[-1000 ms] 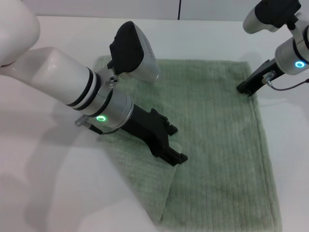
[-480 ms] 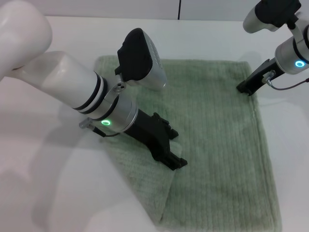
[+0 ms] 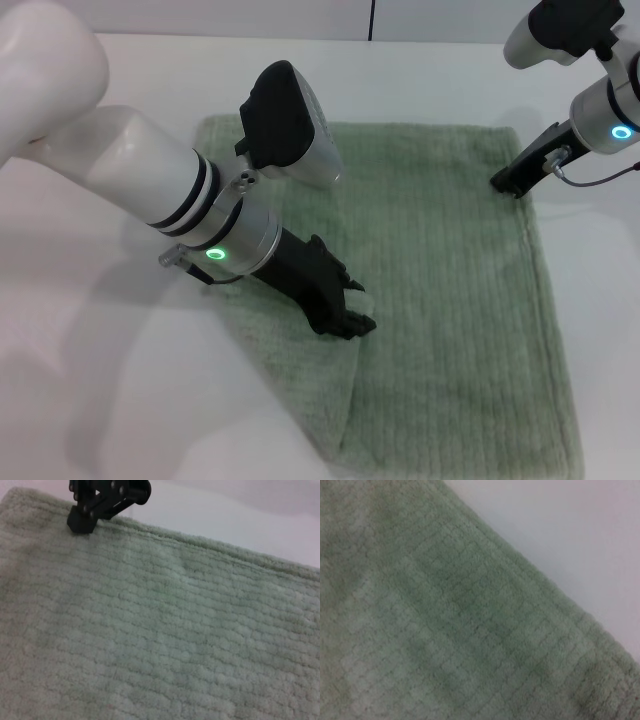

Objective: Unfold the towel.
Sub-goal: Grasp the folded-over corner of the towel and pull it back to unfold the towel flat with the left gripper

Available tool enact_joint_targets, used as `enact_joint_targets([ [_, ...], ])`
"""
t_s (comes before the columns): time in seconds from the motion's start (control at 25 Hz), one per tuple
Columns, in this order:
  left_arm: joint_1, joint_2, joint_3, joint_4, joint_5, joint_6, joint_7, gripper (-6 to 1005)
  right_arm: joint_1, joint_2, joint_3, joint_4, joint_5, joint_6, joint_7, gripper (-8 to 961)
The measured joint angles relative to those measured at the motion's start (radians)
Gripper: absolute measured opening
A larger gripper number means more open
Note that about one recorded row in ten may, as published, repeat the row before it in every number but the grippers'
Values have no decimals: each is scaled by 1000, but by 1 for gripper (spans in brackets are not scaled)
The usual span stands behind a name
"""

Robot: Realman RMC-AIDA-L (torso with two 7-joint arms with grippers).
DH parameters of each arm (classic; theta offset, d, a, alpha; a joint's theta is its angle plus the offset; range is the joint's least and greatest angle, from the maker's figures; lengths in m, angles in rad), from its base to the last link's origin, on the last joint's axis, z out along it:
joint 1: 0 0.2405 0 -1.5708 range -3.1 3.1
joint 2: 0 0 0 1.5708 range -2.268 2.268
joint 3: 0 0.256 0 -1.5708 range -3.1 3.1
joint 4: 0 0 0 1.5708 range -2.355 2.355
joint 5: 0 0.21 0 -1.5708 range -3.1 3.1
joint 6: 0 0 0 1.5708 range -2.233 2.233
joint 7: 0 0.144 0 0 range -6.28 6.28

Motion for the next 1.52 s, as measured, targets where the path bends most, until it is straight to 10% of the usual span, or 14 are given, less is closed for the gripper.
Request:
enact_joint_targets([
  [0.52,2,2,-15,28,-4,38,0,121,1,-3,0,0,-3,0,0,-1],
  [1.52,-14,18,-346,53,132,406,24,82,1,-3,0,0,-5,0,0,0],
])
